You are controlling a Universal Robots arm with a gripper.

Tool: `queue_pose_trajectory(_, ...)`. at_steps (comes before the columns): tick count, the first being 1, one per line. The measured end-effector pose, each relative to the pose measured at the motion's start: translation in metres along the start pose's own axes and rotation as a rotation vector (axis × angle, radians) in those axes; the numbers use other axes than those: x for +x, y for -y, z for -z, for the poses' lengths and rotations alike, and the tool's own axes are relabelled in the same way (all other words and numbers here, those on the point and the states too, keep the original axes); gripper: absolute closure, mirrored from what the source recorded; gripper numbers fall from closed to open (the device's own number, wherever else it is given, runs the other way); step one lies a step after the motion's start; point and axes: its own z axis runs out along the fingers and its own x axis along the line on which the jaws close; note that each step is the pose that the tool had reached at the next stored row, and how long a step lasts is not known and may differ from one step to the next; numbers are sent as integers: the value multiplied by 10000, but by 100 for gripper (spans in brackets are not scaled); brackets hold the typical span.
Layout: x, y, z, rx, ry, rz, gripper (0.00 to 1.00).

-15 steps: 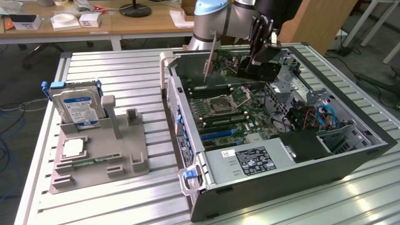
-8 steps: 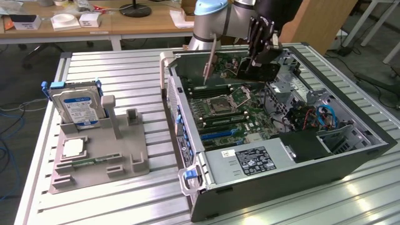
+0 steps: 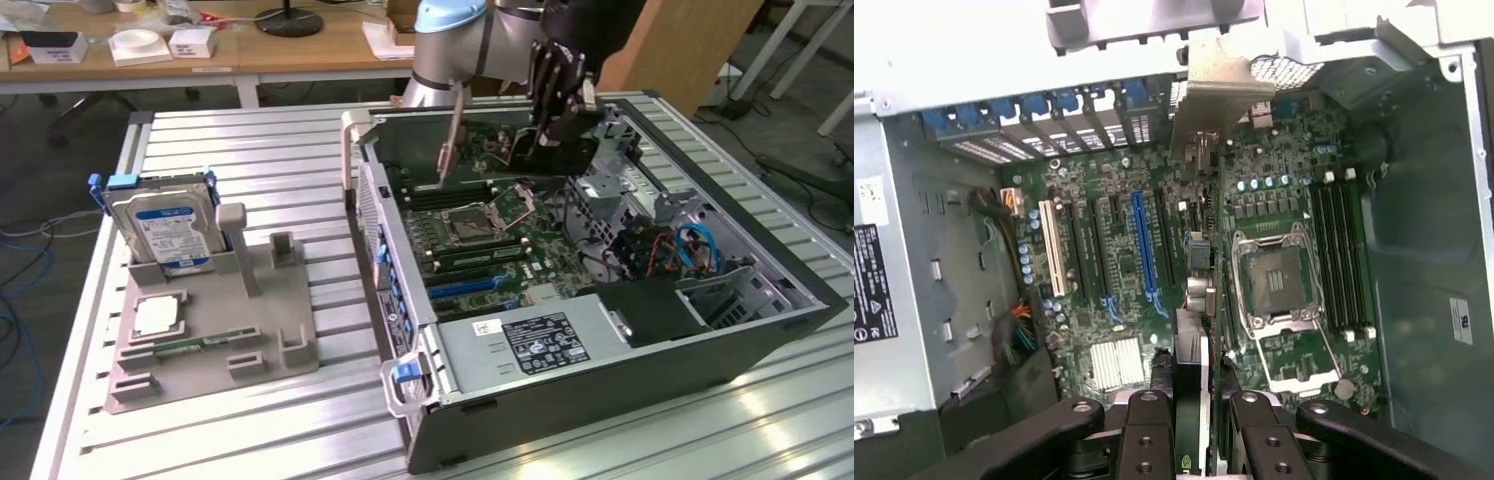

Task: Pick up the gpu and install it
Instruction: 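Insert the gpu into the slot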

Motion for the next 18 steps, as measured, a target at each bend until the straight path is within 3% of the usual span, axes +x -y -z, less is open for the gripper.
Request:
queue_pose_trajectory(10, 3, 1, -94, -52, -18, 1535, 73)
queue_pose_trajectory(18, 16, -50, -194, -56, -22, 1643, 73)
